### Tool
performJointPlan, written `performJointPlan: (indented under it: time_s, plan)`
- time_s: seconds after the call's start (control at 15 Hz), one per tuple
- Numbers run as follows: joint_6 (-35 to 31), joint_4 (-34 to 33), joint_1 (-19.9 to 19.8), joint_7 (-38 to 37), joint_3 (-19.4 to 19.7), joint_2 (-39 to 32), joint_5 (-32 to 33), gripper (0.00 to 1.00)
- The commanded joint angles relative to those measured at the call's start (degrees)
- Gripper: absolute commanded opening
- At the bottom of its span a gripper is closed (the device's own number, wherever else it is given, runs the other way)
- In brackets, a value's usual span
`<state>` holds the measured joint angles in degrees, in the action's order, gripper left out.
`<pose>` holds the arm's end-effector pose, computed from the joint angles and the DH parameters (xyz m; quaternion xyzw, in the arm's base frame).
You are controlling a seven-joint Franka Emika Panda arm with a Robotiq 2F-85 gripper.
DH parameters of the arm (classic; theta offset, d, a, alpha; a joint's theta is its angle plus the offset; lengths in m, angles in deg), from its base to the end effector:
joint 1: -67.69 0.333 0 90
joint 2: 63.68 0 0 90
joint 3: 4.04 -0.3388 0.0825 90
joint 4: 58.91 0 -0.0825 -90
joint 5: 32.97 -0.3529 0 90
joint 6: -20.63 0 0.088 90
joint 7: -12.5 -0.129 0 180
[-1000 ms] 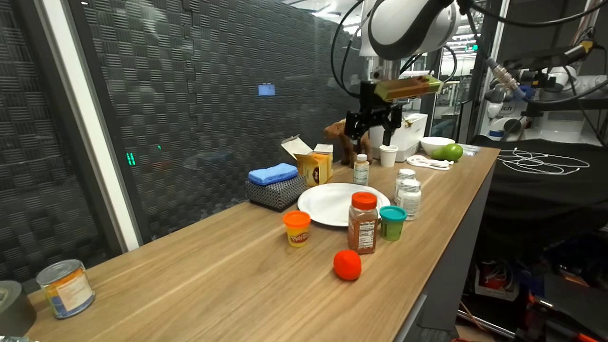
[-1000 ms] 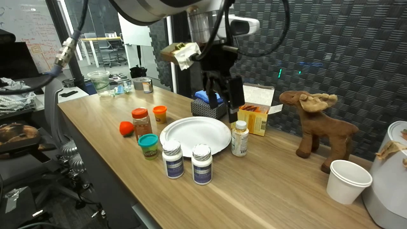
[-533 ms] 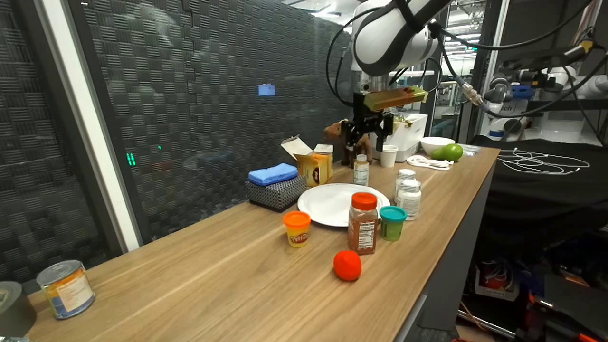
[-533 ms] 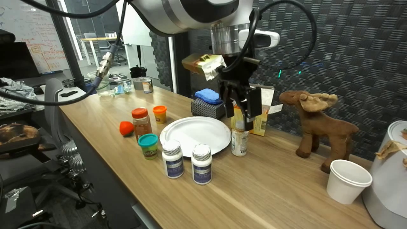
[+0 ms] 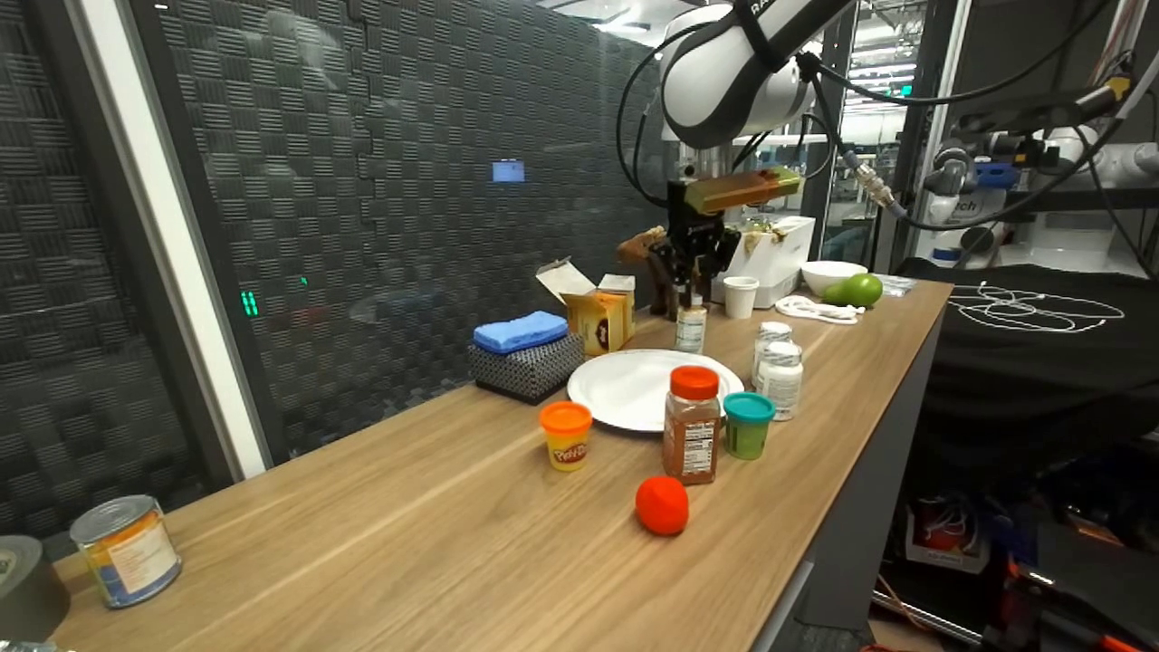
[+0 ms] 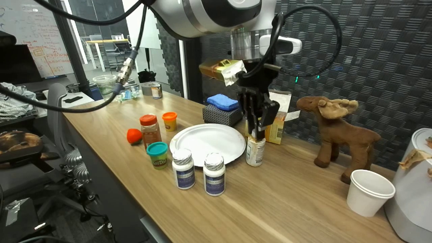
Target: Pick up the bottles from the table and put them on the white plate.
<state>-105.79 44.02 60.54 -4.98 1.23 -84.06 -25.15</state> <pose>0.6154 -0.1377 0.3744 0.9733 -0.2162 0.0305 0.0706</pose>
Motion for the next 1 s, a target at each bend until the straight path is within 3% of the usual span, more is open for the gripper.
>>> performJointPlan:
  time_s: [0.0,0.33,0.67,0.93]
  plan:
    - [2.58,-2.52,0.95,0.25,1.24,-1.02,-1.59,0.15]
    - [3.43,0.36,2.22,-0.89,0.84,4.39,-1.15,0.1]
    - [2.72,4.38,6.06,-2.8,-0.3,10.95,1.8,0.09]
    - [5.99,5.44,7.73,-0.58,-2.61,12.21,-0.71,0.09]
